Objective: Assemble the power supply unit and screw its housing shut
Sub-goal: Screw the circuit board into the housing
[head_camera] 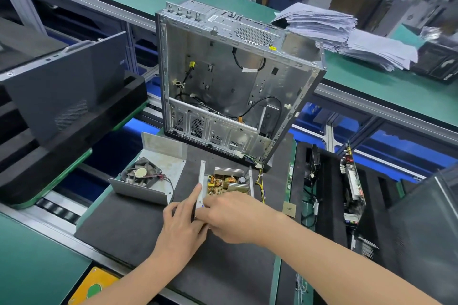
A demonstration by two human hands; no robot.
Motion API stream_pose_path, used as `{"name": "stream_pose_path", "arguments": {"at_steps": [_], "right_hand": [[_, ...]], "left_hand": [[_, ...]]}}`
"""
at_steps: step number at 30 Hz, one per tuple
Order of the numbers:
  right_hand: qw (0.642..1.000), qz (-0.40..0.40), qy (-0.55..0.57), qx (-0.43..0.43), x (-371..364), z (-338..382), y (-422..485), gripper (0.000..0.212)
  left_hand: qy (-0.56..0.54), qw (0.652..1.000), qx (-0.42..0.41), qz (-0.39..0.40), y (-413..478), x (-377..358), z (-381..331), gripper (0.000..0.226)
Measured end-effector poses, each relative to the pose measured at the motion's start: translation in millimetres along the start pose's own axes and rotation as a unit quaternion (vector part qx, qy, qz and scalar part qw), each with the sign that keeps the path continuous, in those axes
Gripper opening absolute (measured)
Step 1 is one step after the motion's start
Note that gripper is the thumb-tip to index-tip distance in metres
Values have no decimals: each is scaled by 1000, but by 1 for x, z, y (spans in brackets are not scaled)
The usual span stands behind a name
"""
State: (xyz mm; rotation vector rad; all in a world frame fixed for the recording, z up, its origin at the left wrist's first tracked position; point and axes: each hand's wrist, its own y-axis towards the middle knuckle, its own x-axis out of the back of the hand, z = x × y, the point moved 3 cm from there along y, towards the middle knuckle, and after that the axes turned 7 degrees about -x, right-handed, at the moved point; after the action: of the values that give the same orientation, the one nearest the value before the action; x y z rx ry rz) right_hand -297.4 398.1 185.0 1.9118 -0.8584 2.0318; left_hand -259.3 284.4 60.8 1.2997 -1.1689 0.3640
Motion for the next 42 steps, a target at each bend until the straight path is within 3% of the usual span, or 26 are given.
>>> {"name": "stream_pose_path", "arguments": {"at_steps": [4,6,8,10,13,16,19,23,25,27,30,32,36,40,42], "right_hand": [[975,-27,89,-202,-4,-6,8,21],[965,-28,103,-239,-7,-6,9,23],[975,-23,96,-200,-6,-7,8,25],[993,-14,69,-96,1,-6,3,23],[998,24,-18,49,8,-5,-5,23],[997,25,-27,68,8,0,-5,21],[1000,-5,-10,1,3,3,1,10],[972,-38,86,-216,-3,2,6,22],[969,-32,69,-237,-6,5,7,27],[986,-21,33,-164,-3,8,6,31],[999,1,-38,36,2,7,-2,26],[994,13,-60,88,2,6,-7,23],[999,-16,-38,5,-6,6,-1,8],[983,-69,14,-169,-16,3,7,12],[979,-71,12,-191,-18,5,8,16]], "left_hand": [[2,1000,-5,-16,1,0,1,26],[1,1000,-8,-27,1,-2,1,28],[-6,1000,-4,-9,0,-4,1,25],[-15,1000,-1,18,-2,-7,3,10],[-22,998,31,50,-1,-8,3,28],[-18,999,32,26,1,-3,1,28],[-17,999,22,41,2,2,0,20],[-37,997,32,62,4,5,-1,22],[-37,997,32,68,3,5,-1,21],[-35,995,35,82,3,4,-3,25],[-39,993,67,90,6,5,-3,51],[-41,993,74,86,7,7,-4,53],[-39,995,56,80,7,13,-5,36],[-38,997,31,62,8,14,-3,24],[-34,996,33,72,7,12,-2,23]]}}
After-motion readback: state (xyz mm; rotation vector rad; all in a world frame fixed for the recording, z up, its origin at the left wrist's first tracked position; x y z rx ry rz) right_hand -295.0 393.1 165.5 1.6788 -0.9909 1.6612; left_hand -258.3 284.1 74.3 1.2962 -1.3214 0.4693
